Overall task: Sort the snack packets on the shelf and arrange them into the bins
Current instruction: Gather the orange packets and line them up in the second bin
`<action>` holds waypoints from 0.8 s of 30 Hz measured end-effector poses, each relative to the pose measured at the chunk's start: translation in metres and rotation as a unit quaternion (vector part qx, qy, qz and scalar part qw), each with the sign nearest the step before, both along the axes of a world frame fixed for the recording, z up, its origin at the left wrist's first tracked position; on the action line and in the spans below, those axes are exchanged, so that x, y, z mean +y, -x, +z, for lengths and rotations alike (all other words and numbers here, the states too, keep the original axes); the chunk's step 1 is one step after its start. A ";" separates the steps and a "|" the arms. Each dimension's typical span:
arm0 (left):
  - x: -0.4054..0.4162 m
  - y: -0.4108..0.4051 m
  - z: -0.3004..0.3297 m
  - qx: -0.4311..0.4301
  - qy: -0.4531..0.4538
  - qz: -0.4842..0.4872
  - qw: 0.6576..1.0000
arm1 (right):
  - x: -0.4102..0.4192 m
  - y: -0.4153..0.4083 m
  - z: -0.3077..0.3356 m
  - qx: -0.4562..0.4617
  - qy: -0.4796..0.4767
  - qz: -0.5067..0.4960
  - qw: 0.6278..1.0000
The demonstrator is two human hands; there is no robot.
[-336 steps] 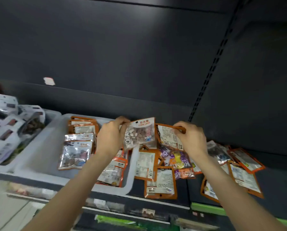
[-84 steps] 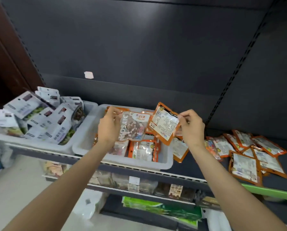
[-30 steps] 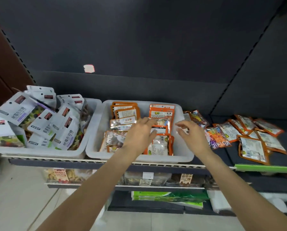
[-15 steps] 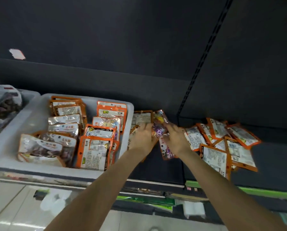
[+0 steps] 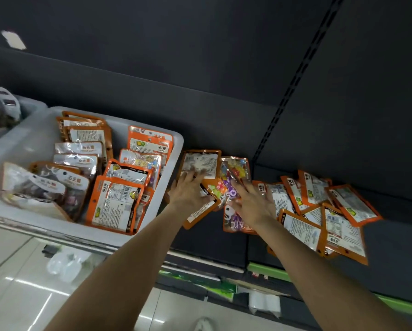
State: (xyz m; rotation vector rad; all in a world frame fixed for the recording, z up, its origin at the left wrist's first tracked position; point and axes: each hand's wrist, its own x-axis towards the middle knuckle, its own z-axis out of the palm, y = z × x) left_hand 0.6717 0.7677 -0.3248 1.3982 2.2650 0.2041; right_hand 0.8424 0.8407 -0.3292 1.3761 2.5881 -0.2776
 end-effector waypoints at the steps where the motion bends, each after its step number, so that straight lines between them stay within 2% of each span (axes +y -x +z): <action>1: -0.001 -0.004 0.000 0.008 -0.005 -0.016 1.000 | -0.001 -0.004 0.002 -0.003 -0.006 -0.002 1.000; 4: -0.005 -0.017 -0.001 0.009 -0.015 -0.052 0.998 | -0.005 -0.013 0.010 0.010 -0.003 -0.020 1.000; 6: -0.008 -0.022 -0.001 -0.004 -0.019 -0.067 0.998 | -0.006 -0.014 0.016 0.061 0.007 -0.042 0.997; 9: -0.010 -0.022 0.002 -0.034 -0.039 -0.071 0.996 | 0.001 -0.002 0.024 0.125 -0.037 -0.037 0.991; 12: -0.007 -0.015 0.009 -0.058 -0.054 -0.042 0.996 | 0.003 0.021 0.026 0.114 -0.028 -0.063 0.991; 16: -0.011 -0.010 0.014 -0.007 -0.031 -0.002 0.999 | -0.007 0.037 0.018 0.107 -0.014 -0.144 0.984; 20: -0.011 -0.008 0.014 -0.070 -0.104 0.034 0.992 | -0.001 0.033 0.019 0.230 0.055 -0.175 0.956; 24: -0.009 -0.011 0.029 -0.132 -0.159 0.001 0.978 | 0.003 0.019 0.033 0.355 0.112 -0.199 0.907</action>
